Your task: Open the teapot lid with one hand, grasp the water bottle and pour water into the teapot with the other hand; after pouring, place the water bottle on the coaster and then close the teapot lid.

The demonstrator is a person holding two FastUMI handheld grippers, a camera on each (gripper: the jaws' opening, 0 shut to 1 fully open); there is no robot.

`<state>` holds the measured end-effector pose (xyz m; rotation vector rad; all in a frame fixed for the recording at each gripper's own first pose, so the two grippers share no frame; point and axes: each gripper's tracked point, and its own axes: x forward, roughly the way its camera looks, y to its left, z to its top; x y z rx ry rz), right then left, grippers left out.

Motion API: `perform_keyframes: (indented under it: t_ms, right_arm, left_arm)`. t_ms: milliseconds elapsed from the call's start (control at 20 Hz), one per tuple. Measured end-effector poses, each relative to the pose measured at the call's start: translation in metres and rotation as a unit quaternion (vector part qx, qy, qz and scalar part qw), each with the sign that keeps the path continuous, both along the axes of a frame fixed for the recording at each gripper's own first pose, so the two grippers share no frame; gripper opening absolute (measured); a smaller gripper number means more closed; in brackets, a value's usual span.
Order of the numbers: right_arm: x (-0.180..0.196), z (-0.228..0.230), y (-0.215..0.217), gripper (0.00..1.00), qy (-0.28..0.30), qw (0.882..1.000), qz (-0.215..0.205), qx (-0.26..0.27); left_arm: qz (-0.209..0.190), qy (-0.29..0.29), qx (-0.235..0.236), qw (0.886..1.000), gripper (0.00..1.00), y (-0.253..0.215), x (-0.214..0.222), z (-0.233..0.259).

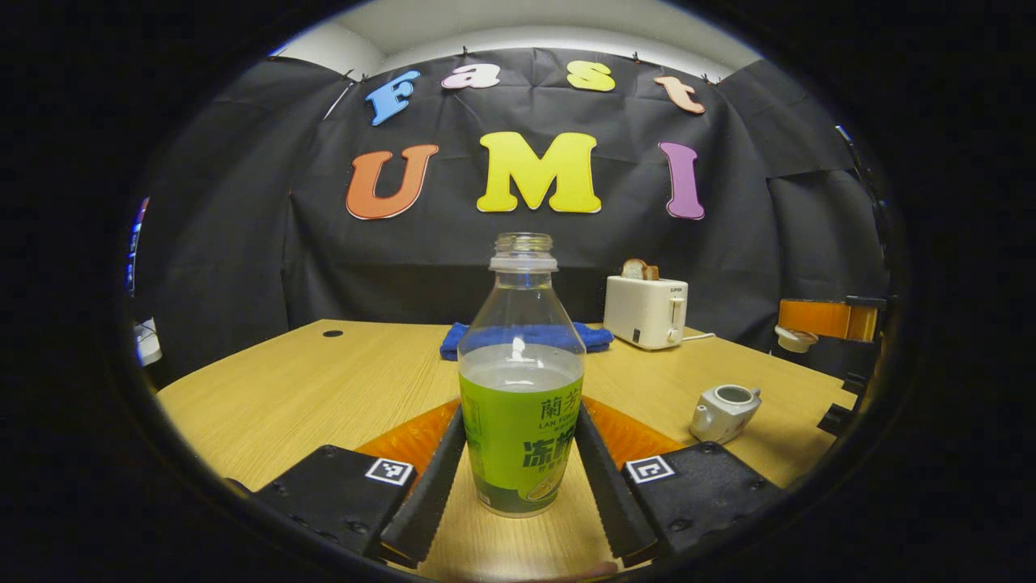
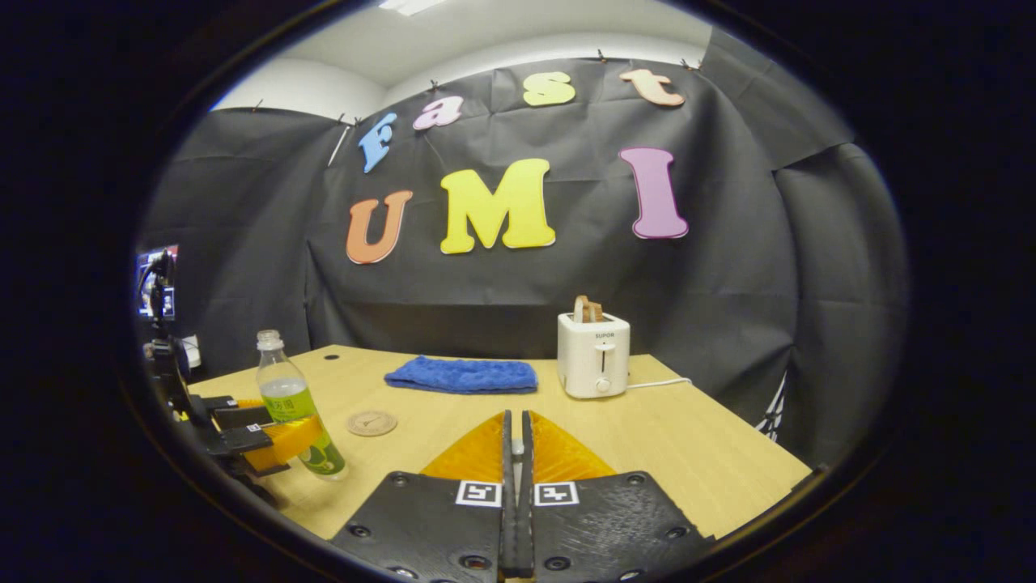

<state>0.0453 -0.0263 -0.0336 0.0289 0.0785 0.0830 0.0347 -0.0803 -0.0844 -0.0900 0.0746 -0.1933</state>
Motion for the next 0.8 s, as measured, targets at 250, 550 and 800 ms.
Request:
perform_keyframes:
  t_ms: [250,550,800]
  right_arm:
    - [-0.005,0.002,-0.004,0.0,-0.003,1.0,0.001,0.004]
    - [-0.011,0.002,-0.019,0.0,-0.006,1.0,-0.009,0.008]
    - [-0.015,-0.007,-0.037,0.0,0.001,1.0,-0.019,0.011]
  left_arm:
    - [0.017,0.009,0.032,0.999,0.78,0.011,-0.002,0.003]
    - [0.057,-0.008,0.159,0.986,0.77,0.025,0.0,0.026]
    - [0.052,-0.02,0.317,0.947,0.76,0.01,0.006,0.03]
